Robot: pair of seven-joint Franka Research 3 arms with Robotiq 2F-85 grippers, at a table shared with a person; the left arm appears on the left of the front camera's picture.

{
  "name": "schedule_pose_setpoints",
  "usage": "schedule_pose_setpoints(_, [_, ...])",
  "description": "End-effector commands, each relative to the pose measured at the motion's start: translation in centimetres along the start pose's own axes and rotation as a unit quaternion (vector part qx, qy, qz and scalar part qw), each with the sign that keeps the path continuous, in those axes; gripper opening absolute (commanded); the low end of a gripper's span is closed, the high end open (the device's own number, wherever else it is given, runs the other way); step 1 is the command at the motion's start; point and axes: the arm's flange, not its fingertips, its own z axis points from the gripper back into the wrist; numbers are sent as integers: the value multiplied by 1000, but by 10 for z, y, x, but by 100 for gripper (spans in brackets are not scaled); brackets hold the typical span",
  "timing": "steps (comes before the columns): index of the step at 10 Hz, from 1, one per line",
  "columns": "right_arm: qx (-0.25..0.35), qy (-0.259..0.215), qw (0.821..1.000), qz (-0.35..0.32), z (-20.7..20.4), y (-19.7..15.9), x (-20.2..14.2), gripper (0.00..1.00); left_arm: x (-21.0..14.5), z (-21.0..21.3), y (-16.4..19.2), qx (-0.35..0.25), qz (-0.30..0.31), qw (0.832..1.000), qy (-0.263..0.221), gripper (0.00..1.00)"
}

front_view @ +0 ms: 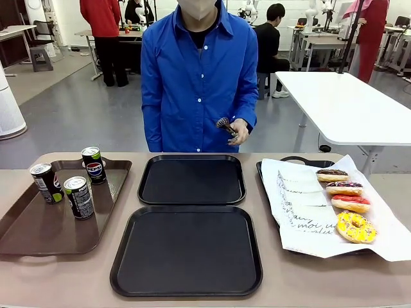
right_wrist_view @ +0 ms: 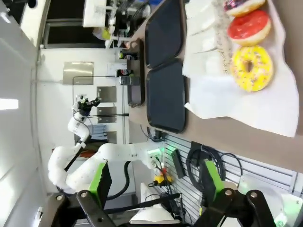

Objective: Set up donuts and drinks on trays.
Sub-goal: Pick up one Pepsi coke and place it on the Flat Tray.

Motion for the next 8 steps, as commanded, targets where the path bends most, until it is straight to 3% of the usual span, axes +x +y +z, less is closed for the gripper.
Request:
schedule_pose_setpoints(1, [42,-1,999,16,1,-1,-3,100,1,1,3,0,2,1000,-3,100])
schedule_pose_setpoints(8, [42,-1,999,16,1,-1,-3,100,1,1,3,0,2,1000,-3,100])
